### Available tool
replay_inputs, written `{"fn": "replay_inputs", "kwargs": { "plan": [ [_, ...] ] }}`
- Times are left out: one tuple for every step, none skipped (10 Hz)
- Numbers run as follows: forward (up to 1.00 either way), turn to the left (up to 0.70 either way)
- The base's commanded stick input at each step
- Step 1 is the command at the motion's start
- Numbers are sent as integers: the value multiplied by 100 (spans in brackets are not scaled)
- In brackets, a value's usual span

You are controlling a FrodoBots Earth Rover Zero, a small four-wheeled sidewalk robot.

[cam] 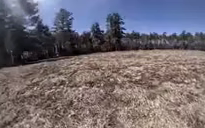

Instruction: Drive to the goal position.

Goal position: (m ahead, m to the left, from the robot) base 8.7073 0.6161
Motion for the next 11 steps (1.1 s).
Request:
{"fn": "replay_inputs", "kwargs": {
  "plan": [
    [70, 0],
    [70, 0],
    [70, 0],
    [70, 0],
    [70, 0],
    [70, 0],
    [70, 0],
    [70, 0],
    [70, 0],
    [70, 0],
    [70, 0]
  ]
}}
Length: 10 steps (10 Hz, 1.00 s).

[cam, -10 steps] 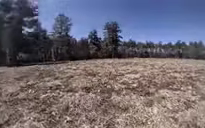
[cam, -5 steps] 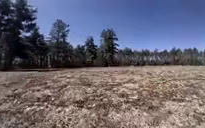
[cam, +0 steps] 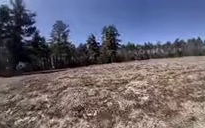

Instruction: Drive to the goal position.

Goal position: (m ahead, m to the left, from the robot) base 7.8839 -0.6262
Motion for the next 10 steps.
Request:
{"fn": "replay_inputs", "kwargs": {
  "plan": [
    [70, 0],
    [70, 0],
    [70, 0],
    [70, 0],
    [70, -5],
    [70, -12],
    [70, -23],
    [70, -6],
    [70, 0],
    [70, 0]
  ]
}}
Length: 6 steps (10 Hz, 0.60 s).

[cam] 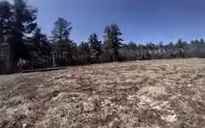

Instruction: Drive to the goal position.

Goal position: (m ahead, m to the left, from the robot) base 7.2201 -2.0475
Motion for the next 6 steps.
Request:
{"fn": "replay_inputs", "kwargs": {
  "plan": [
    [70, -5],
    [70, -30],
    [70, -35],
    [70, -27],
    [70, 0],
    [70, 0]
  ]
}}
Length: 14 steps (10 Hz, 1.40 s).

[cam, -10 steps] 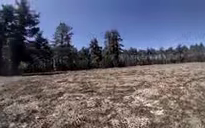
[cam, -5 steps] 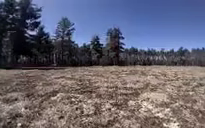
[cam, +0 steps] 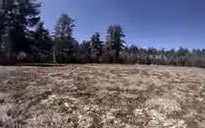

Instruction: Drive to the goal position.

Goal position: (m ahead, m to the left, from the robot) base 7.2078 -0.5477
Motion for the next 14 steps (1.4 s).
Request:
{"fn": "replay_inputs", "kwargs": {
  "plan": [
    [70, 0],
    [70, 0],
    [70, 0],
    [70, 0],
    [70, 0],
    [70, 0],
    [70, 0],
    [70, -13],
    [70, -31],
    [70, -35],
    [70, -34],
    [70, -28],
    [70, -14],
    [70, 0]
  ]
}}
